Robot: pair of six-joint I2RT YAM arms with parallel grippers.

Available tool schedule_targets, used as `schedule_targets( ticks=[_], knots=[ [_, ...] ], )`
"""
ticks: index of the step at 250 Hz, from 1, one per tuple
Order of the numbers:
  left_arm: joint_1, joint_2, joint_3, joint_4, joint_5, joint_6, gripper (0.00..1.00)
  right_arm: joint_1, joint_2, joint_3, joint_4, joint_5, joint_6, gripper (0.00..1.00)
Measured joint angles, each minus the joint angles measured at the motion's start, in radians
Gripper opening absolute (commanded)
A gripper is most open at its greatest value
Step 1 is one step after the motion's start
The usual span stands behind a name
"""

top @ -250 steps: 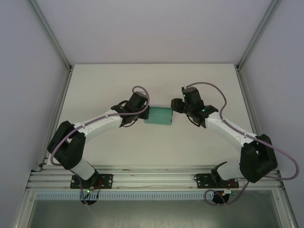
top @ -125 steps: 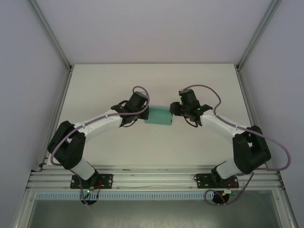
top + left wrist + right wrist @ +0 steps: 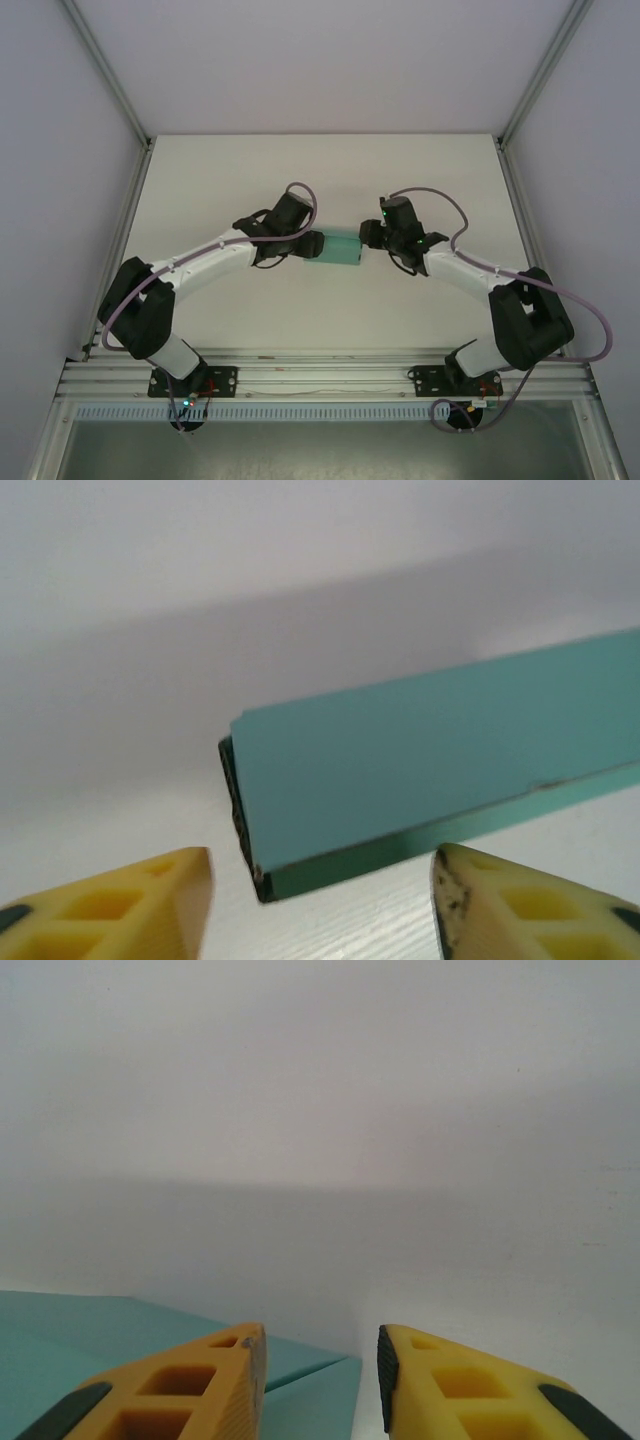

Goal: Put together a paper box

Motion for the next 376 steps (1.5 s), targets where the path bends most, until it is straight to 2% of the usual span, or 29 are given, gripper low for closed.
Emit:
schedule_targets(
  ticks=[36, 90, 137, 164, 204, 234, 254, 279, 296, 328, 376],
  knots=[
    [0.000, -0.002, 0.031, -0.071, 0.002, 0.004, 1.00, 0.017, -0.001, -0.006, 0.019, 0.039, -0.031, 0.35],
    [0.024, -0.032, 0.096, -0.112, -0.006, -0.020, 1.00, 0.039, -0.002, -0.011, 0.038, 0.094, -0.087, 0.35],
    [0.154, -0.051, 0.096, -0.045, 0.096, -0.076, 1.00, 0.068, -0.008, -0.034, 0.087, 0.157, -0.157, 0.34],
    [0.209, -0.019, 0.092, -0.004, 0.165, -0.102, 0.89, 0.086, -0.018, -0.058, 0.124, 0.189, -0.196, 0.33],
    [0.232, 0.030, 0.019, 0.078, 0.275, -0.128, 0.78, 0.097, -0.035, -0.117, 0.221, 0.205, -0.241, 0.33],
    [0.237, 0.061, -0.047, 0.140, 0.370, -0.153, 0.61, 0.100, -0.034, -0.154, 0.303, 0.208, -0.270, 0.32],
    [0.247, 0.068, -0.072, 0.205, 0.428, -0.170, 0.56, 0.101, -0.030, -0.182, 0.370, 0.208, -0.292, 0.32],
    [0.269, 0.068, -0.115, 0.284, 0.487, -0.190, 0.39, 0.101, -0.013, -0.216, 0.463, 0.210, -0.317, 0.31],
    [0.276, 0.068, -0.143, 0.351, 0.531, -0.200, 0.31, 0.101, 0.010, -0.231, 0.531, 0.211, -0.335, 0.31],
    [0.297, 0.072, -0.197, 0.463, 0.577, -0.231, 0.20, 0.100, 0.042, -0.274, 0.668, 0.214, -0.367, 0.31],
    [0.313, 0.074, -0.267, 0.612, 0.612, -0.251, 0.09, 0.100, 0.069, -0.343, 0.843, 0.192, -0.421, 0.31]
  ],
)
